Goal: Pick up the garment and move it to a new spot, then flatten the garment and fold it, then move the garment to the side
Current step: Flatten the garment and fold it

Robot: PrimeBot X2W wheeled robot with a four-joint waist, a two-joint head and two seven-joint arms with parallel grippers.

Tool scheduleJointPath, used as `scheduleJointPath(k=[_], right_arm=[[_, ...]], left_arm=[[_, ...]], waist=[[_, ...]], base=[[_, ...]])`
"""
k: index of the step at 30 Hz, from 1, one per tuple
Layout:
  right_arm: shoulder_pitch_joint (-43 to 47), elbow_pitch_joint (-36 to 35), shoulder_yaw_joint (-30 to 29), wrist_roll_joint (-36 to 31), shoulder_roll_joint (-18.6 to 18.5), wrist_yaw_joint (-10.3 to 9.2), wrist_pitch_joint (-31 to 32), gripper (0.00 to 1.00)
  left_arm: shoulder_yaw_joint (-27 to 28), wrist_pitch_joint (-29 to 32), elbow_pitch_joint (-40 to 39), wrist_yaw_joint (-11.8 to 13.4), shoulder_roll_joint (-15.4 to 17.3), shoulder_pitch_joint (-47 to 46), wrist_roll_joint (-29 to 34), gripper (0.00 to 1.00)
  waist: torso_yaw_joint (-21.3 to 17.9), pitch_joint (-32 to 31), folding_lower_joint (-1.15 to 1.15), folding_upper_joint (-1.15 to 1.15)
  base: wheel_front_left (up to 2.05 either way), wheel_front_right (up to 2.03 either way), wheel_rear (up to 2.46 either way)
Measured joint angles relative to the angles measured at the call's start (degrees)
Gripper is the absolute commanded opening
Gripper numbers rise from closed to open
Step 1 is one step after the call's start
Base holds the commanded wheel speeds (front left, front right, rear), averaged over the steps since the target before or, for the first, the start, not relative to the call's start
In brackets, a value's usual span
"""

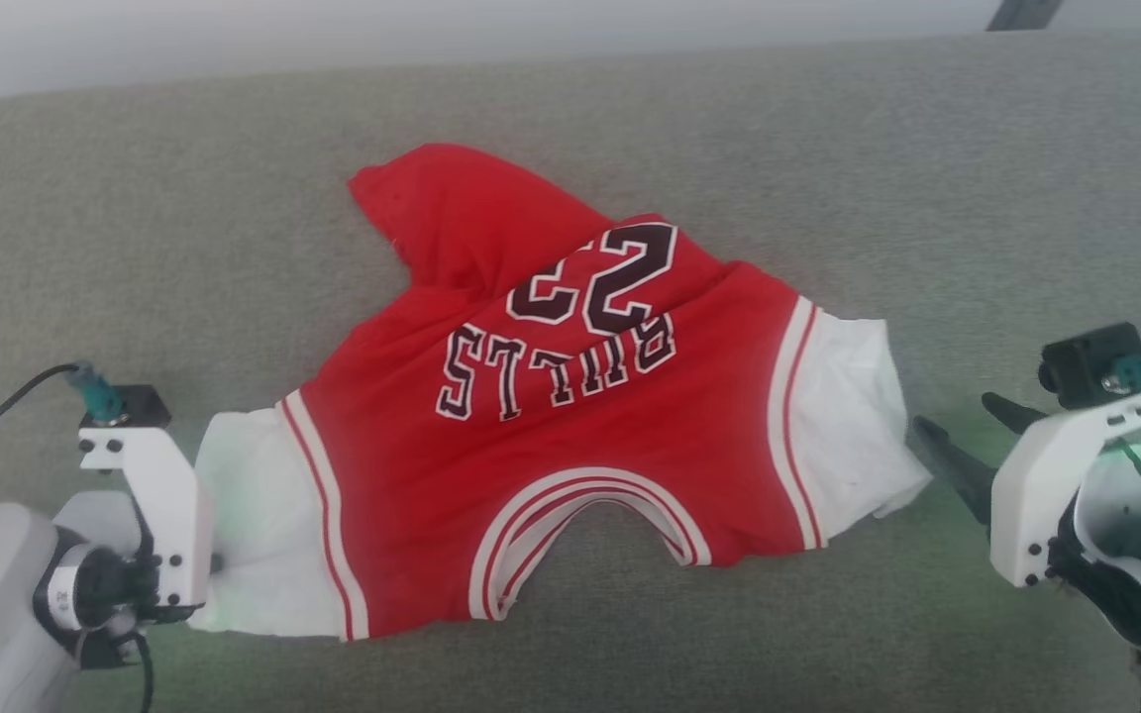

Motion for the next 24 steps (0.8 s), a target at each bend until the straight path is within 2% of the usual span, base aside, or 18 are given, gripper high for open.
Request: scheduleJointPath(k=[10,11,12,18,24], right_arm=[[-6.88,8.38,7.27,4.95,-2.26,-0.04,10.58,1.0],[-7.51,9.27,7.75,5.59,-2.38,-0.04,11.01,0.54],[-8.08,9.69,8.47,5.59,-2.82,-0.04,11.35,0.0],[-10.38,11.47,10.24,7.05,-3.74,-0.03,9.93,0.0],[-12.37,9.62,9.56,8.78,-6.1,-0.04,7.76,0.0]], left_arm=[[-1.31,-0.62,-0.22,-0.92,-2.16,-3.11,1.07,0.0],[-1.34,-0.68,-0.16,-0.97,-2.3,-3.28,1.08,0.0],[-1.42,-0.68,-0.02,-0.97,-2.48,-3.57,1.08,0.0],[-1.2,-1.79,0.52,-0.86,-2.96,-3.97,1.11,0.0],[-0.23,-2.96,-2.69,0.33,-2.42,-6.8,1.67,0.0]], waist=[[3.27,2.44,0.0,0.0],[3.48,2.6,0.0,0.0],[3.71,2.72,0.0,0.0],[4.37,2.21,0.0,0.0],[4.46,-0.75,0.0,0.0]], base=[[0.0,0.0,0.0],[0.0,0.0,0.0],[0.0,0.0,0.0],[0.0,0.0,0.0],[0.0,0.0,0.0]])
